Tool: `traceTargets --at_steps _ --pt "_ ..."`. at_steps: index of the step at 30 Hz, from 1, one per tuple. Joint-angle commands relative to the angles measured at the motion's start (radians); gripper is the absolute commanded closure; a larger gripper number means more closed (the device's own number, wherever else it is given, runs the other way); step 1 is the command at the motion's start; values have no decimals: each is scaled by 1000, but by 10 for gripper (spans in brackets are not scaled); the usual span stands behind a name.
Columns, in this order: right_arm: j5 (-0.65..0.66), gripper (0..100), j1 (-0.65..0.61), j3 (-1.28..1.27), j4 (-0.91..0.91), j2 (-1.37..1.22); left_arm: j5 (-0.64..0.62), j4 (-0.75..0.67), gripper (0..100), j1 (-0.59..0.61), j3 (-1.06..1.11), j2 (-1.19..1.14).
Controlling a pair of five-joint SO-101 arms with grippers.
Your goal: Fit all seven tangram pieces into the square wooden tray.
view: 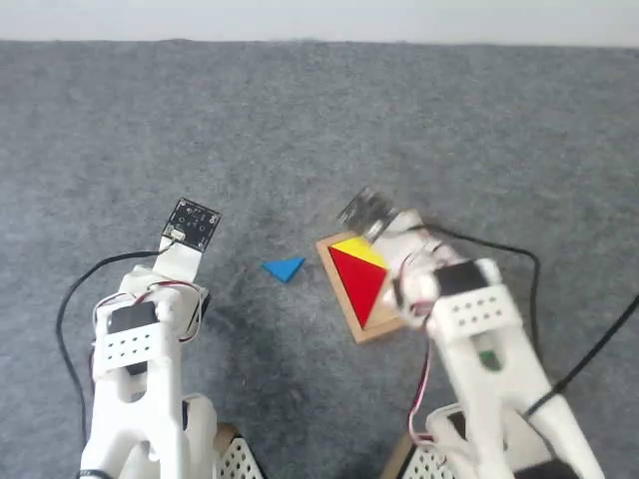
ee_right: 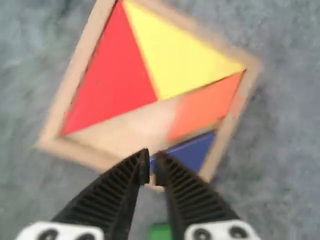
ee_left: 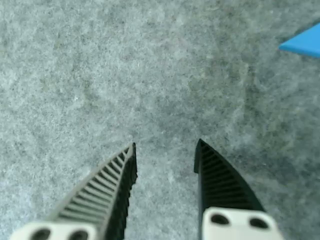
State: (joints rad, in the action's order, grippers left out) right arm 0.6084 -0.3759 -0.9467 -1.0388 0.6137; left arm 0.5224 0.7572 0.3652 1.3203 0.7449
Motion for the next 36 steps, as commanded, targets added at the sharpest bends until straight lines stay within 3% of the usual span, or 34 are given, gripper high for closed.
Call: traceTargets --at_steps 1,10,18,24,28,36 --pt "109 822 -124 -34 -90 64 8 -12 822 6 -7 5" --pt "196 807 -326 -87 -61 -102 9 -14 822 6 -2 6" --pt "241 817 -328 -63 74 -305 9 -12 822 6 -1 6" --pt "172 996 -326 -58 162 -294 9 -14 822 6 -1 6" --pt "169 946 -326 -54 182 -294 9 -14 822 6 -1 6" --pt "167 939 -329 40 189 -302 9 -14 822 6 -1 6"
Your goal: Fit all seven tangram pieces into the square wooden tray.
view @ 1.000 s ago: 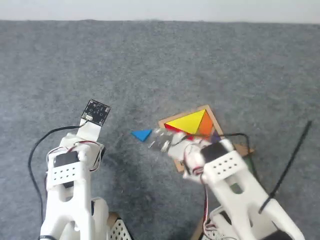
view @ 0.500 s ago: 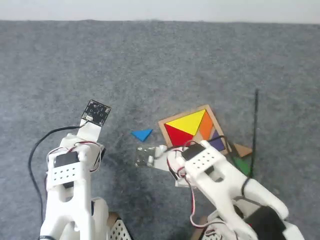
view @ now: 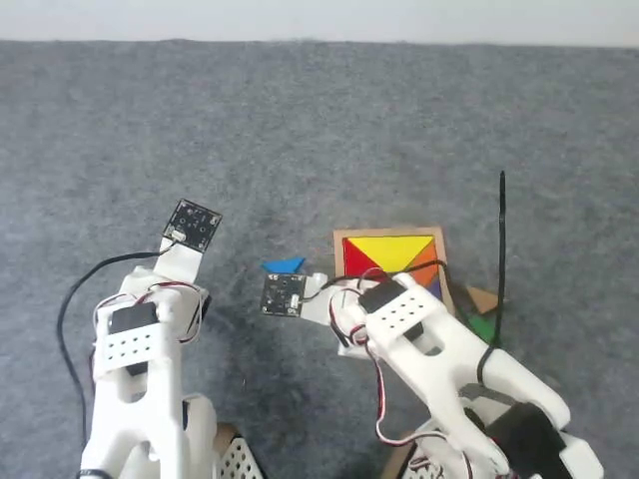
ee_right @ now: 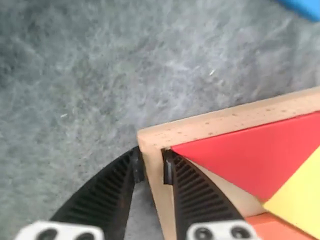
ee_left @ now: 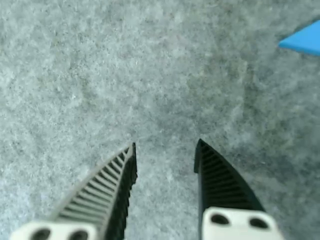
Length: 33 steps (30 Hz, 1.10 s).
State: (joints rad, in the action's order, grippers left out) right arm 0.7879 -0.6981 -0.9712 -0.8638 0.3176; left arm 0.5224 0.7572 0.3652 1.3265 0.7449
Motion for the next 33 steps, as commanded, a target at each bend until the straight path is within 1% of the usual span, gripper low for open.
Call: traceTargets --at_steps 1,3,6,8,10,13,16,19,21,23,26,28,30,32,33 --pt "-14 936 -8 64 15 -4 9 -14 822 6 -7 6" --pt "-21 890 -12 66 16 1 9 -14 822 6 -7 6" --pt "-28 784 -12 69 16 1 9 -15 822 6 -7 6" --pt "-28 751 -5 69 10 1 9 -15 822 6 -7 6" --pt "-28 751 -4 81 -30 7 9 -15 822 6 -7 6" --pt "-28 756 -4 114 -168 65 9 -14 822 6 -7 6" --pt "-29 775 4 127 -278 199 9 -14 822 6 -7 6" --pt "-29 775 56 127 -351 380 9 -14 822 6 -7 6" --pt "-12 775 107 127 -418 496 9 -12 822 6 -7 6" --pt "37 775 185 121 -513 596 9 -12 822 6 -7 6" --pt "117 773 372 69 -584 673 9 -12 822 6 -5 6" --pt "161 749 492 -11 -558 679 9 -12 822 6 -5 6" --pt "184 695 582 -107 -483 679 9 -12 822 6 -5 6" --pt "184 653 636 -186 -398 680 9 -12 822 6 -5 6" --pt "184 649 647 -216 -366 680 9 -12 822 6 -5 6"
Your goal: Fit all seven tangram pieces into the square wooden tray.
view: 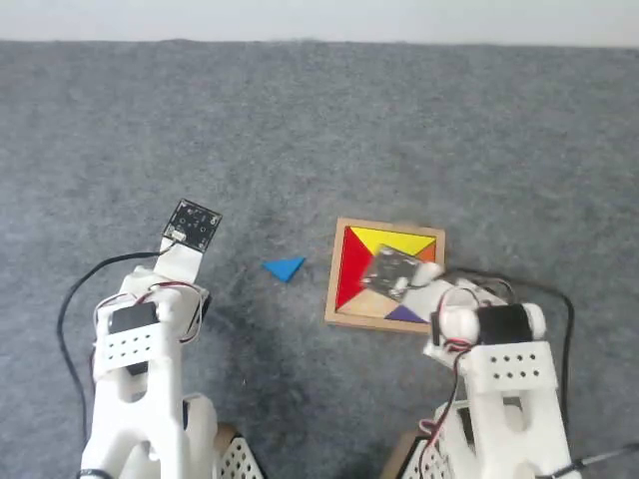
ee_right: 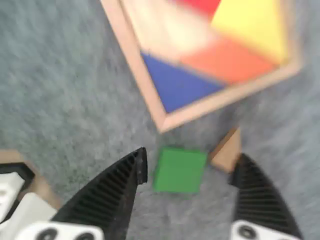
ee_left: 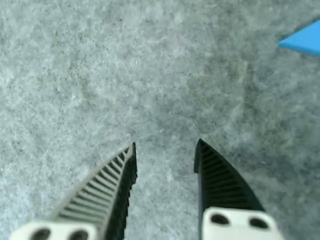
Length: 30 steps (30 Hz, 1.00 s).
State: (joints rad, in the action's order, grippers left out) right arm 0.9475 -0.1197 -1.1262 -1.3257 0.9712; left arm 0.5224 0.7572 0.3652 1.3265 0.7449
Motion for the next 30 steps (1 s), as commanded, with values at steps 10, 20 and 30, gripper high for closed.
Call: traceTargets --at_steps 10,20,30 --pt "25 663 185 -167 252 25 9 -12 822 6 -5 6" --pt "-218 665 232 23 219 22 9 -12 822 5 -5 6" --pt "11 666 255 249 278 -441 9 -12 822 3 -5 6"
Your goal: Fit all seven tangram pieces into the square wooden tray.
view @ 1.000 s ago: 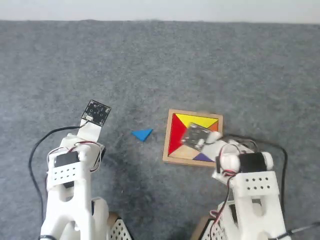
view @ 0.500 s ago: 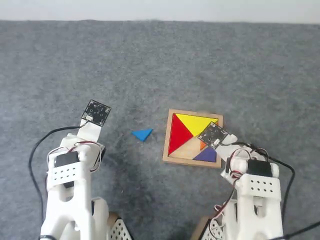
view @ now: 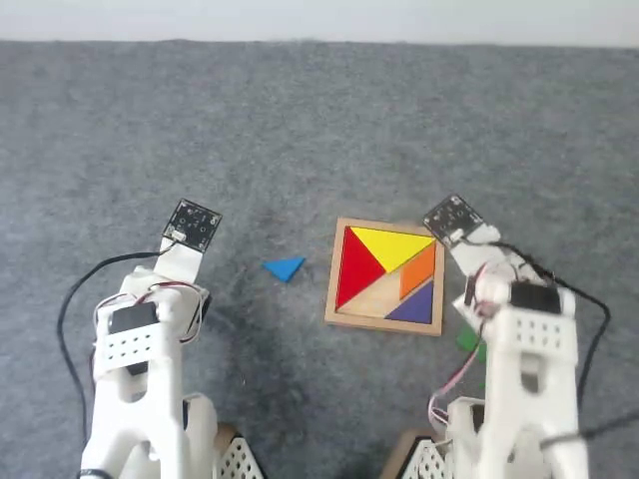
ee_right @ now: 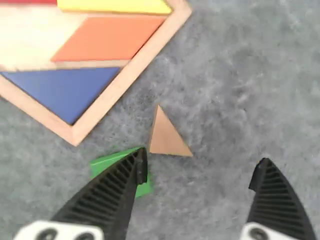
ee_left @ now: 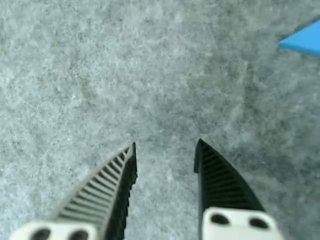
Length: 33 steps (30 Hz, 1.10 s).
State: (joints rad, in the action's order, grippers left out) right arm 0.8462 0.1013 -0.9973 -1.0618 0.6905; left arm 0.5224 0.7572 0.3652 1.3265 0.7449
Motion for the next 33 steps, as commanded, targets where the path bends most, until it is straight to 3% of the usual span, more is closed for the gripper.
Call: traceTargets --at_steps 1,4,9,15,18,24,29,33 --pt "176 666 42 137 22 -205 9 -12 822 3 -5 6" --pt "365 666 62 123 54 -252 9 -12 822 3 -5 6" --pt "568 666 122 43 219 -262 9 -14 822 0 -4 6" --pt "896 667 191 2 245 -328 5 -17 822 -2 -4 6" --pt "993 667 219 8 259 -357 5 -17 822 -5 -4 6" --pt "993 667 186 8 433 -516 5 -17 822 -21 -4 6" --pt "773 685 157 97 400 -559 5 -17 822 -21 -4 6" --pt "635 807 134 114 349 -549 5 -17 822 -21 -4 6"
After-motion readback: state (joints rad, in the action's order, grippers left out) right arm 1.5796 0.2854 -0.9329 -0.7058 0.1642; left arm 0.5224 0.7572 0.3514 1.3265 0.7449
